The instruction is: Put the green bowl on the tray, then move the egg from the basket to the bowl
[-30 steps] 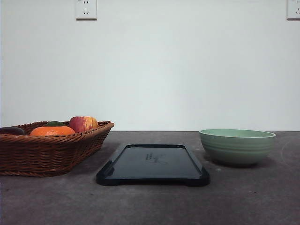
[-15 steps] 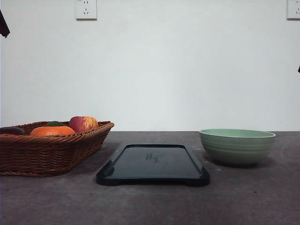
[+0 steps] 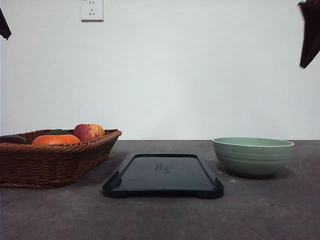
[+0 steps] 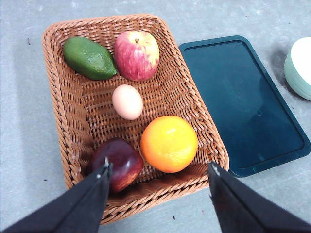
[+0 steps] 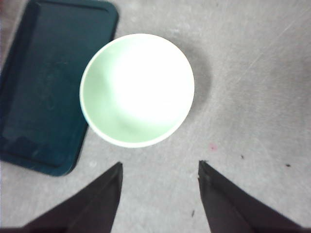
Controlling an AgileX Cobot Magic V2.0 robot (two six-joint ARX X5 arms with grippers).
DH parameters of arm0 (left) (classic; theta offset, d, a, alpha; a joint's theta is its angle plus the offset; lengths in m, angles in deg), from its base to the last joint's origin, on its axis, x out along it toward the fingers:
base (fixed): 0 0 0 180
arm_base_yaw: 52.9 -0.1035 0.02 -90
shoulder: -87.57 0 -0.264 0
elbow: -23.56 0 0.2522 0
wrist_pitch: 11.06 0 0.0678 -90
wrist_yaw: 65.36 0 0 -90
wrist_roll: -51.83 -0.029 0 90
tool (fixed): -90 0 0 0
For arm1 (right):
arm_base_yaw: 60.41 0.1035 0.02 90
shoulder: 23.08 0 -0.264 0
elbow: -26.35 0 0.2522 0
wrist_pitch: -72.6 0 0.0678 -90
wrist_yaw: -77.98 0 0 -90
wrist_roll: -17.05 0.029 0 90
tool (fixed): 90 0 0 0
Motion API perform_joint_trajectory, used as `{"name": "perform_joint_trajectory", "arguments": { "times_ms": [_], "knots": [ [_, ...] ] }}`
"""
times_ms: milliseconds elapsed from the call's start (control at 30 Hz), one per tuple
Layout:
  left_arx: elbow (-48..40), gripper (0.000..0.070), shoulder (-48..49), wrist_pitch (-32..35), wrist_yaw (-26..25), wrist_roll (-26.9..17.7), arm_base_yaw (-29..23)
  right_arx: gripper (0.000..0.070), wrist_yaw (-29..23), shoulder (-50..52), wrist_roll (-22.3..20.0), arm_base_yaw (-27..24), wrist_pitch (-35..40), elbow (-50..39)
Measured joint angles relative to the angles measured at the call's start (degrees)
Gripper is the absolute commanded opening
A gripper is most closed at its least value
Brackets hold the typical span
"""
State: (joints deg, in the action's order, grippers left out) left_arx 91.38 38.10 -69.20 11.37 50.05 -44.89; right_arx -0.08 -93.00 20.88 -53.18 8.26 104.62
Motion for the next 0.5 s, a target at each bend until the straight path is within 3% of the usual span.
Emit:
{"name": "perform_joint_trajectory", "arguments": {
  "times_ms": [500],
  "knots": [
    [0.0,0.0398,0.0,0.0,0.0,1.4,0.0,0.0309,0.0,-20.9,0.1,0.0,7.5,4.0]
  ]
}}
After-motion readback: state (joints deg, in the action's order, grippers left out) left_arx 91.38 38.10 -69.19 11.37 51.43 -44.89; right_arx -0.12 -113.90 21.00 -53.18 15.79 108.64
